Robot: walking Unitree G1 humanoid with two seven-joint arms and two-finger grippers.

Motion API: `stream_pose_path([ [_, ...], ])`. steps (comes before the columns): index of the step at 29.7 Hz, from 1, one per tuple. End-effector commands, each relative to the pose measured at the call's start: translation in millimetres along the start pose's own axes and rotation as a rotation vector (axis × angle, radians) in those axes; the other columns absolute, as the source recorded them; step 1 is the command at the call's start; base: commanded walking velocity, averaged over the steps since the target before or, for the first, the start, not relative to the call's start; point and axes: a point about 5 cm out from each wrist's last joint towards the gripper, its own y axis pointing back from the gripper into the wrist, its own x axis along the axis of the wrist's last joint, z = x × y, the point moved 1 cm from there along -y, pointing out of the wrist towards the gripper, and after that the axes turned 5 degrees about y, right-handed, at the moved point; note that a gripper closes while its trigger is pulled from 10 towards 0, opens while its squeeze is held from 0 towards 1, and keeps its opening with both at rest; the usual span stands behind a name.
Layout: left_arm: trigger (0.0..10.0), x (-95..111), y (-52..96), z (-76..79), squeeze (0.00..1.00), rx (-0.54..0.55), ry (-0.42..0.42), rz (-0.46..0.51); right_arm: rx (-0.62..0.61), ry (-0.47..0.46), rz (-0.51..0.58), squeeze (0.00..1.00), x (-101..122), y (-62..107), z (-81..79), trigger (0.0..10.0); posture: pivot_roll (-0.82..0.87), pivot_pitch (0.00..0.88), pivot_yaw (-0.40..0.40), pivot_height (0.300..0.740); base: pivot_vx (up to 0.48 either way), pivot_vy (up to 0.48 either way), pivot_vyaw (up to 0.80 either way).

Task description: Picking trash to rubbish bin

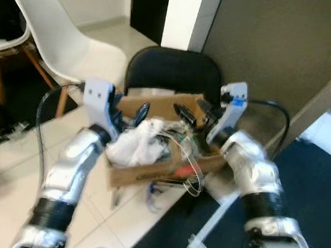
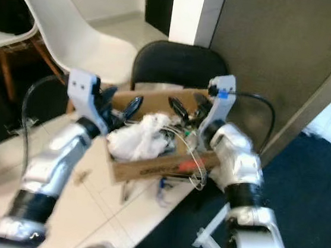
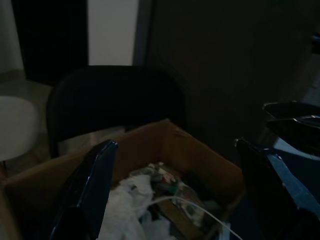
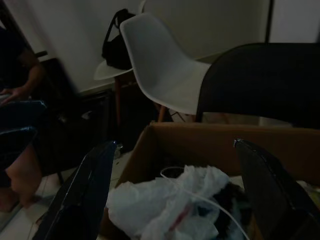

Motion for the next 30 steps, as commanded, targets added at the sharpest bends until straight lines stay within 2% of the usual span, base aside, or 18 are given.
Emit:
stream_pose_path([
  [1, 10.0, -4.1, -0.6, 1.1, 0.0, -0.004, -0.01, -0.018, -0.016, -0.005, -0.007, 0.0, -1.7, 2.8, 3.7, 10.0, -0.03, 0.0, -0.066, 0.74, -0.296, 0.0, 0.0],
  [30, 10.0, -2.5, -1.5, 2.7, 0.0, -0.016, -0.013, -0.014, -0.014, -0.003, -0.009, 0.0, -0.5, 1.6, 3.8, 10.0, -0.04, 0.0, -0.063, 0.74, -0.298, 0.0, 0.0],
])
